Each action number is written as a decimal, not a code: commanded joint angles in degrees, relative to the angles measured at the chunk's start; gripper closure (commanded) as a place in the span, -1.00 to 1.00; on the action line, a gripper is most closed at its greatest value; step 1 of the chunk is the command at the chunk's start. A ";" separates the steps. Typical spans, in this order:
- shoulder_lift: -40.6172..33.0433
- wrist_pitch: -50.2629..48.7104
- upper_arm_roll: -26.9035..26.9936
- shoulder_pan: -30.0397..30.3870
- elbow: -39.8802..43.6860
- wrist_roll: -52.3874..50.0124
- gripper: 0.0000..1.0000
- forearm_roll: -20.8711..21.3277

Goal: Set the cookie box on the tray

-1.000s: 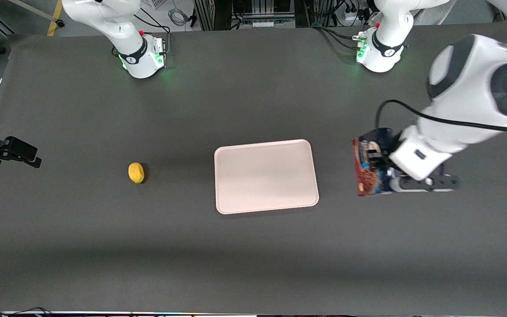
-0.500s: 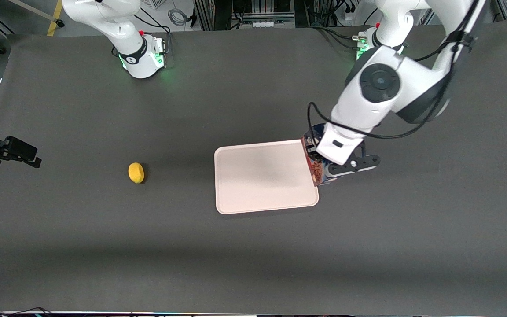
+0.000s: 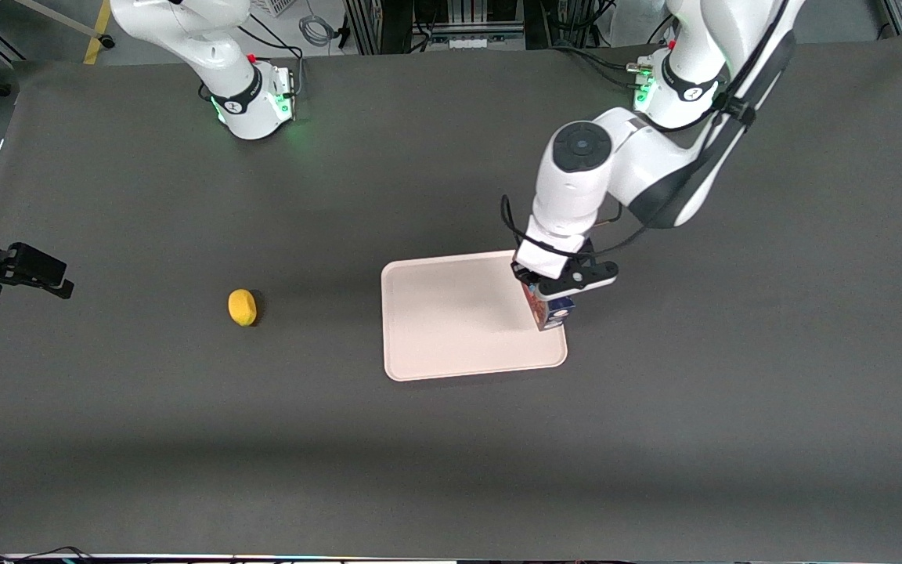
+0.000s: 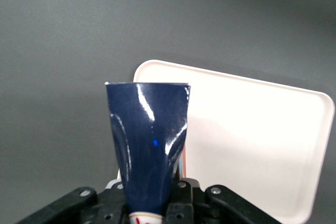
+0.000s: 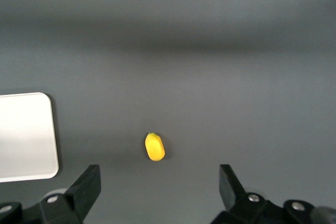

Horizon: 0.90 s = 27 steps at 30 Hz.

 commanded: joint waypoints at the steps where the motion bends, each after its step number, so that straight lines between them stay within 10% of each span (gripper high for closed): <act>1: 2.52 1.06 -0.10 -1.38 0.04 -3.97 0.78 6.65; 27: 10.70 5.28 -0.90 -1.20 0.92 -0.36 0.78 14.74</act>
